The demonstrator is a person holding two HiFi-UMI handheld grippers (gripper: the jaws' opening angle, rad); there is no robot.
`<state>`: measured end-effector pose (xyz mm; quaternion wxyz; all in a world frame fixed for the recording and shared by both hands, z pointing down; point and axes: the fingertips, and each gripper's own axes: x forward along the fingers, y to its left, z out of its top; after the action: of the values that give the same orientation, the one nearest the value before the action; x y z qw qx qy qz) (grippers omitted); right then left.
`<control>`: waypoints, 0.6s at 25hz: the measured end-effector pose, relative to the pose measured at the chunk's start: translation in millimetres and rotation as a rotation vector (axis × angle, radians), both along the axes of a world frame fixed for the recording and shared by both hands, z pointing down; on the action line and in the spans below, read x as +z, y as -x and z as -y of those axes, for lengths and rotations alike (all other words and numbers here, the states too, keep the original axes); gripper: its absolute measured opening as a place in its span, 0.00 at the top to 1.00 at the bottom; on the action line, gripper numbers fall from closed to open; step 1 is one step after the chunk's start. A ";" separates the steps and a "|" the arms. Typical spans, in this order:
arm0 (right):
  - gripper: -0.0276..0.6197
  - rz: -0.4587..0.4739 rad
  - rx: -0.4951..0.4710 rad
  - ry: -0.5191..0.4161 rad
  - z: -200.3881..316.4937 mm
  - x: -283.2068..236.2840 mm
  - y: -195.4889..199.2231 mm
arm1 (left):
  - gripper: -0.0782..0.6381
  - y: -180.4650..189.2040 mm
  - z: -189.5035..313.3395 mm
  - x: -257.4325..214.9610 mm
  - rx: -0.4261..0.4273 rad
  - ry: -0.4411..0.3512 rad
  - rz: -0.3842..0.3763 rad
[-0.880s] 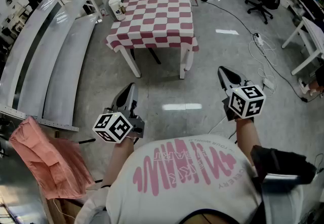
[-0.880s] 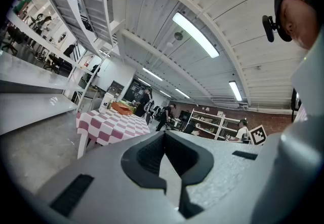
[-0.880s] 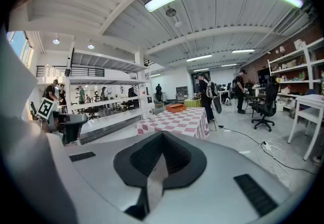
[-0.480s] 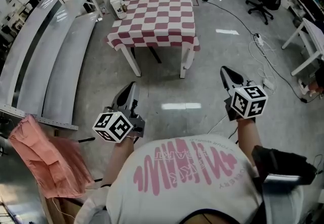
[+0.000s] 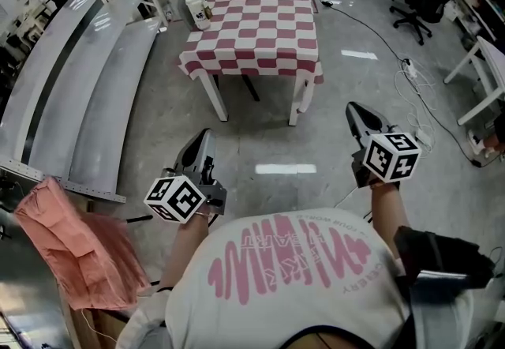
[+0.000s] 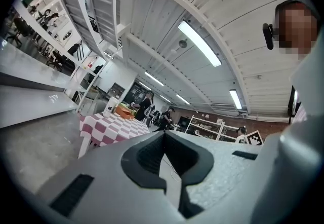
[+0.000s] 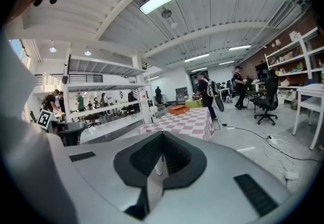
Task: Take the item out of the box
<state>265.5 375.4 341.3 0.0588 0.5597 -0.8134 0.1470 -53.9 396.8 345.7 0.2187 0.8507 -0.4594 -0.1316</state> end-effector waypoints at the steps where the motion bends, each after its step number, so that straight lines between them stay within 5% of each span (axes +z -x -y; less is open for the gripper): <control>1: 0.95 -0.006 -0.004 -0.002 2.5 -0.5 5.8 | 0.88 4.8 2.1 -1.0 0.004 -0.003 -0.001; 8: 0.95 -0.023 -0.009 0.005 17.5 3.7 41.6 | 0.88 31.9 5.4 -5.9 0.105 -0.027 0.010; 15: 0.95 -0.049 -0.021 0.039 22.7 23.5 64.5 | 0.88 64.9 6.8 8.1 0.081 -0.011 0.029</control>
<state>201.0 352.7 364.8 0.0911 0.5533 -0.8146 0.1484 -118.8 390.0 353.8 0.2124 0.8717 -0.4269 -0.1129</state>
